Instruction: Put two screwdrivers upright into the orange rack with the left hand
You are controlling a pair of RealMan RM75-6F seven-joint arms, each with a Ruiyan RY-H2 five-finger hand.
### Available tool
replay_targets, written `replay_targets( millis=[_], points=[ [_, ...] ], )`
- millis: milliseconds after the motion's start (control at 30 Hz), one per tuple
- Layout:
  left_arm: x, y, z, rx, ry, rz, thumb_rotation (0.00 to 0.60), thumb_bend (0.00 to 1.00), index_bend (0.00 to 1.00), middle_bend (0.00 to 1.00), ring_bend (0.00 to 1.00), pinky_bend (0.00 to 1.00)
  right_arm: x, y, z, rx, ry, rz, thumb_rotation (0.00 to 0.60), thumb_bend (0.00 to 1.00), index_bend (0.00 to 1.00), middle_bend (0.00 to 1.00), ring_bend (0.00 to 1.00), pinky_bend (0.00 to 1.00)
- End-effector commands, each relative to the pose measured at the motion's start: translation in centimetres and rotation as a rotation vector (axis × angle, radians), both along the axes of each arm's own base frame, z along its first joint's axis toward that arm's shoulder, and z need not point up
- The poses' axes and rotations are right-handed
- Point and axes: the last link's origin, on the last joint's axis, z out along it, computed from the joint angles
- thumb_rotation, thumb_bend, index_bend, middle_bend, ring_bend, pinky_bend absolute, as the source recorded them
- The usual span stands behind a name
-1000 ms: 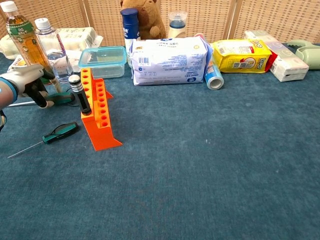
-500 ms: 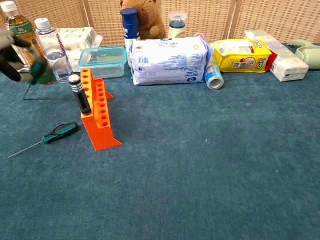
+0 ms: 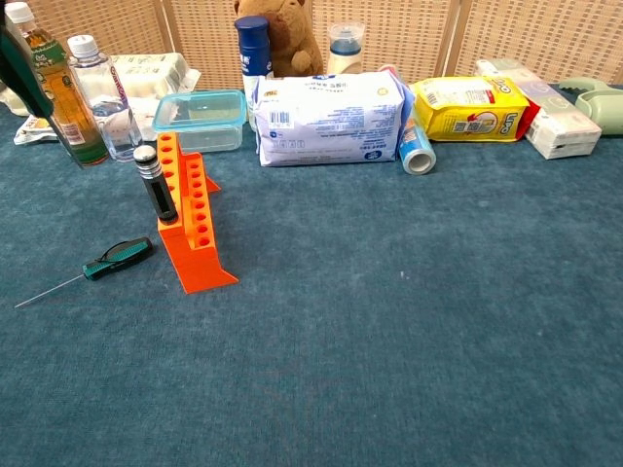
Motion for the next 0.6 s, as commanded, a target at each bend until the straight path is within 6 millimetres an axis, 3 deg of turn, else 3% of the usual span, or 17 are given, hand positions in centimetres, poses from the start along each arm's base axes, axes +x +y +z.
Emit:
replay_targets(
  millis=[33, 333, 600],
  points=[
    [0.7, -1.5, 1.1, 0.006, -0.018, -0.036, 0.6, 0.44, 0.49, 0.99, 0.99, 1.0, 0.0, 0.0, 0.0, 0.0, 0.001, -0.001, 0.538, 0.0, 0.03, 0.0, 0.06, 0.0],
    [3.5, -4.1, 1.8, 0.008, -0.018, -0.125, 0.6, 0.44, 0.49, 0.99, 0.99, 1.0, 0.0, 0.0, 0.0, 0.0, 0.0, -0.001, 0.54, 0.0, 0.02, 0.0, 0.06, 0.0],
    [5.7, -5.4, 0.7, -0.013, -0.026, -0.181, 0.6, 0.44, 0.49, 1.0, 0.99, 1.0, 0.1, 0.1, 0.2, -0.005, -0.005, 0.003, 0.539, 0.0, 0.03, 0.0, 0.06, 0.0]
  ],
)
